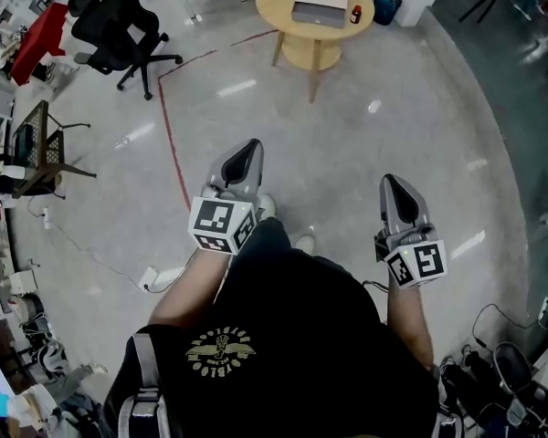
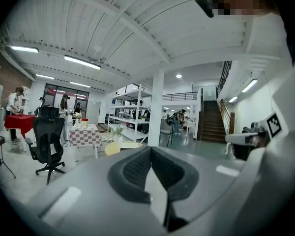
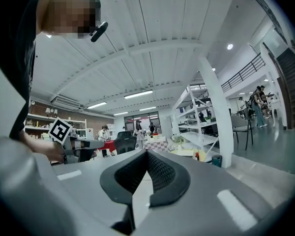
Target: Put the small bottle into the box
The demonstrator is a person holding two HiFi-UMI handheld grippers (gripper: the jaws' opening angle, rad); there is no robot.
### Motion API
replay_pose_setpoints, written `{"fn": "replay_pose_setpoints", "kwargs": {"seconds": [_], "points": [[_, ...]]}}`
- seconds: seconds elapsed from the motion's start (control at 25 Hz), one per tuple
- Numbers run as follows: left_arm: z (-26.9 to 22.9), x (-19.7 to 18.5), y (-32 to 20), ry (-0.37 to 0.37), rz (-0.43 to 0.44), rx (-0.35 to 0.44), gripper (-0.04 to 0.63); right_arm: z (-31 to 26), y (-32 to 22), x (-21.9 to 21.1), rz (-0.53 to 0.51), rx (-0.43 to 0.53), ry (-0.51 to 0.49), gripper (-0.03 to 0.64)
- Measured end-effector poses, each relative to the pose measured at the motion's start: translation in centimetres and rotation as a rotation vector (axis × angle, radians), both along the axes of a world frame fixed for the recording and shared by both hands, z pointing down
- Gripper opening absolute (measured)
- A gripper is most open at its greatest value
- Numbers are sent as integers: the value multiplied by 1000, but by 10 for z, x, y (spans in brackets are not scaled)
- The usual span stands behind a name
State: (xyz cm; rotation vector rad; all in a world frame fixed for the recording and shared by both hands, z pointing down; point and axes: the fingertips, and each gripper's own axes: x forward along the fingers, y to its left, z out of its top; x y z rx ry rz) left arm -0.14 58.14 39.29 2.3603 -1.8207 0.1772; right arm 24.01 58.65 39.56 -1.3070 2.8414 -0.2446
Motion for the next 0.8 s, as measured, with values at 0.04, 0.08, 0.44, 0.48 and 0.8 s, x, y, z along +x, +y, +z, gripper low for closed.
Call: {"fn": "replay_pose_setpoints", "kwargs": {"seconds": [0.04,0.08,0.44,0.48,0.8], "points": [[-2,3,-4,-11,3,4,0,-3,-2,-1,-8,3,10,6],[-8,6,-9,-22,9,21,0,-7,-5,-4,-21,15,22,6],[-2,-25,-55,6,68,57,0,4,-40,-44,31,-12,-4,6],[-2,-31,-57,1,75,56,0,5,-44,-51,33,-15,-9,6],[-1,-67,-119,0,106,50,0,9,-105,-93,43,-33,-14,6]]}}
